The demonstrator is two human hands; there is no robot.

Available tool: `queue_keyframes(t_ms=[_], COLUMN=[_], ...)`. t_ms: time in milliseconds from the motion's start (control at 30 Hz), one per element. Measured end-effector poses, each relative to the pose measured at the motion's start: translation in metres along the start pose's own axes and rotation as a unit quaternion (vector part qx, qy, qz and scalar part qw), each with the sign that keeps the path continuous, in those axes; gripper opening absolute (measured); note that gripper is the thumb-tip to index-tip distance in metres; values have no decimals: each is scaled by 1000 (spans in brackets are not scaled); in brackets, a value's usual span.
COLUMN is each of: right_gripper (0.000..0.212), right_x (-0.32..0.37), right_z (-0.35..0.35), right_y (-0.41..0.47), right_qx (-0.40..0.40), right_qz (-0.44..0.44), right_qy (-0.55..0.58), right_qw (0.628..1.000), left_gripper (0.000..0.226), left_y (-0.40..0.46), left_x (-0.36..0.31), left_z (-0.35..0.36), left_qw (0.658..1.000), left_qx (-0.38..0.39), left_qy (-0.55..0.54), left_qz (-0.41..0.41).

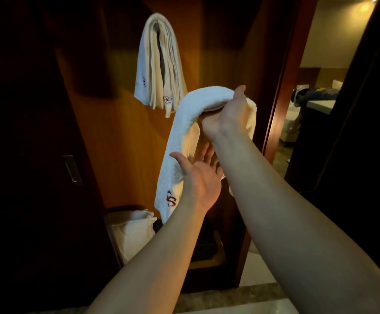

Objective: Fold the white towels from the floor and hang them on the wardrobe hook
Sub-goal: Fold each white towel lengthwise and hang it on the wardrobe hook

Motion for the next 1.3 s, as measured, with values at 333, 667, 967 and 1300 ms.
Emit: queue_keyframes(t_ms=[333, 667, 967, 1300], right_gripper=[55, 27, 15, 27], right_x=[17, -2, -18, -4], right_z=[-4, 2, 81, 144], right_y=[6, 60, 139, 227], right_qx=[-16, -69, 21, 41], right_qz=[-39, -72, -136, -195], right_qy=[-55, -118, -246, -407], right_qw=[998, 988, 959, 891], left_gripper=[89, 33, 26, 30], left_y=[14, 61, 139, 238], left_x=[-74, -200, -333, -410], left_z=[15, -9, 12, 24], left_qw=[994, 970, 908, 891], left_qx=[-18, -133, -48, -31], left_qy=[-64, 187, 405, 440], left_qz=[85, 77, 100, 111])
Point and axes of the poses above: each hand's wrist, its own y-axis towards the middle knuckle, its own z-axis out of the palm, x = y × z, the point moved 6 cm from there along y, towards the middle knuckle, and after that the axes turned 12 degrees about x, right-handed, at the moved point
